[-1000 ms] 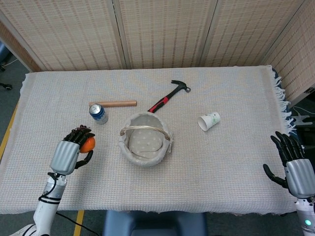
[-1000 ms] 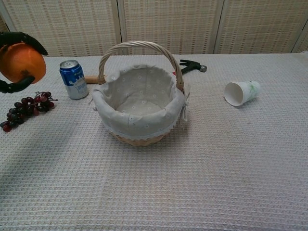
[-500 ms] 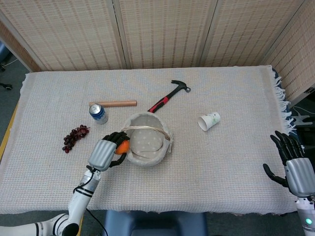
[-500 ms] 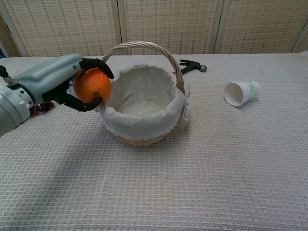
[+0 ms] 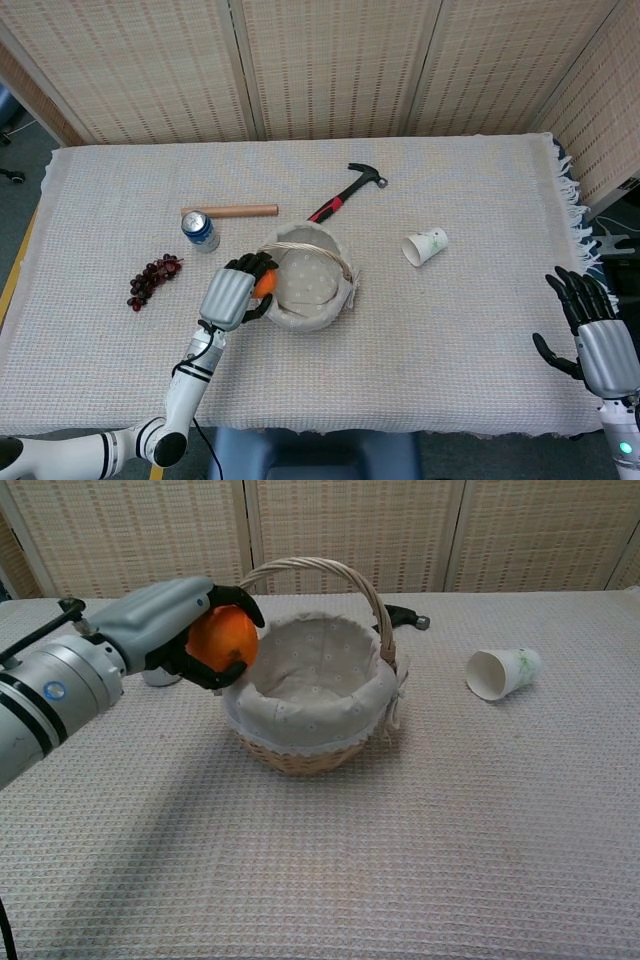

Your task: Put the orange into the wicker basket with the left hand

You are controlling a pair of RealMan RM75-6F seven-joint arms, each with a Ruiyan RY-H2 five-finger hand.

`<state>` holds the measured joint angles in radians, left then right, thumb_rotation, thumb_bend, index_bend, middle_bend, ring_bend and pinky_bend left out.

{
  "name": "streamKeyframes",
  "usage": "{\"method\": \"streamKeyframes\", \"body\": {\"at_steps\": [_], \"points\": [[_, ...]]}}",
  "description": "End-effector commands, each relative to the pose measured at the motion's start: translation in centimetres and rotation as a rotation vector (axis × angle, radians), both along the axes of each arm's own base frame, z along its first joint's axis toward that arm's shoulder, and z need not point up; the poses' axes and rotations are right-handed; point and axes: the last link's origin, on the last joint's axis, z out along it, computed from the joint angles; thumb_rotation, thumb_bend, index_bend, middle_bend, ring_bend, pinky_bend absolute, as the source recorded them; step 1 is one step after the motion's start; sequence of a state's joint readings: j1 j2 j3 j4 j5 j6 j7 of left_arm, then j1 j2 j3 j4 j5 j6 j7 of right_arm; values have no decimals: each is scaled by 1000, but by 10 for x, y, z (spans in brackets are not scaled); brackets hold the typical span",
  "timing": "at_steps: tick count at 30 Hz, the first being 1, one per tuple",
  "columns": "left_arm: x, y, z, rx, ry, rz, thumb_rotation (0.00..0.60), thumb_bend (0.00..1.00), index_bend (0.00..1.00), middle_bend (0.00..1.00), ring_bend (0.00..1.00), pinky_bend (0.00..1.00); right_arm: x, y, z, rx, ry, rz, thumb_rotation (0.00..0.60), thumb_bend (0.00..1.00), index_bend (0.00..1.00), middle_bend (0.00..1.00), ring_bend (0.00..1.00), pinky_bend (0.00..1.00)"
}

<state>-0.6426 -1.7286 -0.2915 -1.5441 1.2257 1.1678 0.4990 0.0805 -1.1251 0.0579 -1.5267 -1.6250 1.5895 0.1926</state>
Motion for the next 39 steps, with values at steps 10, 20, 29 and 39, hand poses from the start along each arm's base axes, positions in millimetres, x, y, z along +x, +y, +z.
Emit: {"method": "streamKeyframes", "body": {"at_steps": [10, 20, 29, 39], "points": [[7, 2, 35, 67, 52, -43, 600, 496, 456, 474, 644, 700, 0, 1, -4, 25, 8, -8, 600, 223, 12, 0, 0, 37], [20, -19, 29, -32, -15, -23, 600, 494, 457, 478, 647, 702, 1, 1, -1, 17, -7, -5, 600, 222, 12, 0, 0, 37], [38, -37, 5, -69, -94, 28, 600, 493, 459, 577, 693, 707, 1, 1, 2, 13, -19, -6, 600, 222, 12, 0, 0, 37], [47, -40, -9, -11, -148, 22, 600, 488, 413, 575, 689, 699, 0, 0, 3, 6, -22, -6, 600, 222, 14, 0, 0, 37]]}}
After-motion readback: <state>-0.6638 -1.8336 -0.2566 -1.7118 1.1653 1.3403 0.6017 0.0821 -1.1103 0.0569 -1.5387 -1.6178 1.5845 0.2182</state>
